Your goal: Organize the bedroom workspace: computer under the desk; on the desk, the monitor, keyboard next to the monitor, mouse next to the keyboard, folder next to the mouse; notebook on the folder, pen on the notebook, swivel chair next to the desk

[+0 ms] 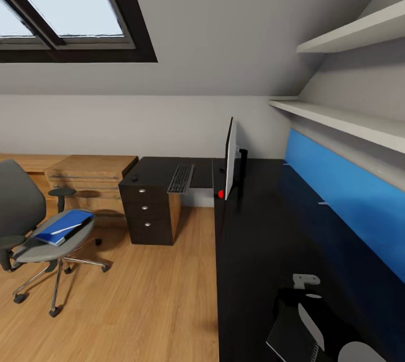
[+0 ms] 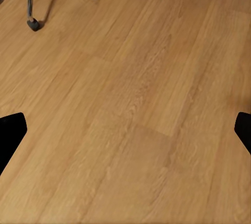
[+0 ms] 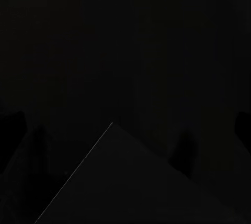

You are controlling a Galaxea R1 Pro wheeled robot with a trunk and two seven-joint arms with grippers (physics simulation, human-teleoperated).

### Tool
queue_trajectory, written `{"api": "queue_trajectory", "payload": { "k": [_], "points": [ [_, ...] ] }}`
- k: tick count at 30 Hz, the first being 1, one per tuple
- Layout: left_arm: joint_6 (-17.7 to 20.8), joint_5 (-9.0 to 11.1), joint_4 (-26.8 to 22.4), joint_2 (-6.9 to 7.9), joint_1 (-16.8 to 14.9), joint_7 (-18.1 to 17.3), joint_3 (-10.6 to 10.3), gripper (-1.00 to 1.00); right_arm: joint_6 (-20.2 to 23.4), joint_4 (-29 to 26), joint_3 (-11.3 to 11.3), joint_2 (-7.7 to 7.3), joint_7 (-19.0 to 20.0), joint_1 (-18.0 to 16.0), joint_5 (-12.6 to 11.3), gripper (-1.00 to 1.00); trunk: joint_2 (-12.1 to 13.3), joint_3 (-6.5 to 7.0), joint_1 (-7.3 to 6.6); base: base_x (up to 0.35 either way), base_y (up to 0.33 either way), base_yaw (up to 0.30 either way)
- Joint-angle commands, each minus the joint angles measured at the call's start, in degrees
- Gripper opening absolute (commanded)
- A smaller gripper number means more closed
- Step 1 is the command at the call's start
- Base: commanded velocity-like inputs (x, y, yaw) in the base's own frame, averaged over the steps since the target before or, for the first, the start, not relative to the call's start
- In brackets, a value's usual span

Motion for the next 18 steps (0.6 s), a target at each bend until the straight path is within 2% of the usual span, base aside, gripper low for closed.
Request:
{"api": "queue_trajectory", "payload": {
  "k": [1,12,18],
  "points": [
    [-0.3,0.6,-0.1,0.07,0.0,0.3,-0.3,1.0,0.3,-0.1,0.5,-0.08,-0.5,0.0,-0.6,1.0,-0.5,-0.24,0.23,0.002,0.0,0.0],
    [-0.2,0.6,-0.1,0.06,0.0,0.3,-0.4,1.0,0.4,-0.1,0.5,-0.08,-0.5,0.0,-0.6,1.0,-4.9,-2.22,2.65,0.0,0.0,0.0],
    [-0.2,0.6,-0.1,0.09,0.0,0.3,-0.4,1.0,0.4,-0.1,0.5,-0.07,-0.5,0.0,-0.6,1.0,-4.9,-2.22,2.65,0.0,0.0,0.0]
  ]
}}
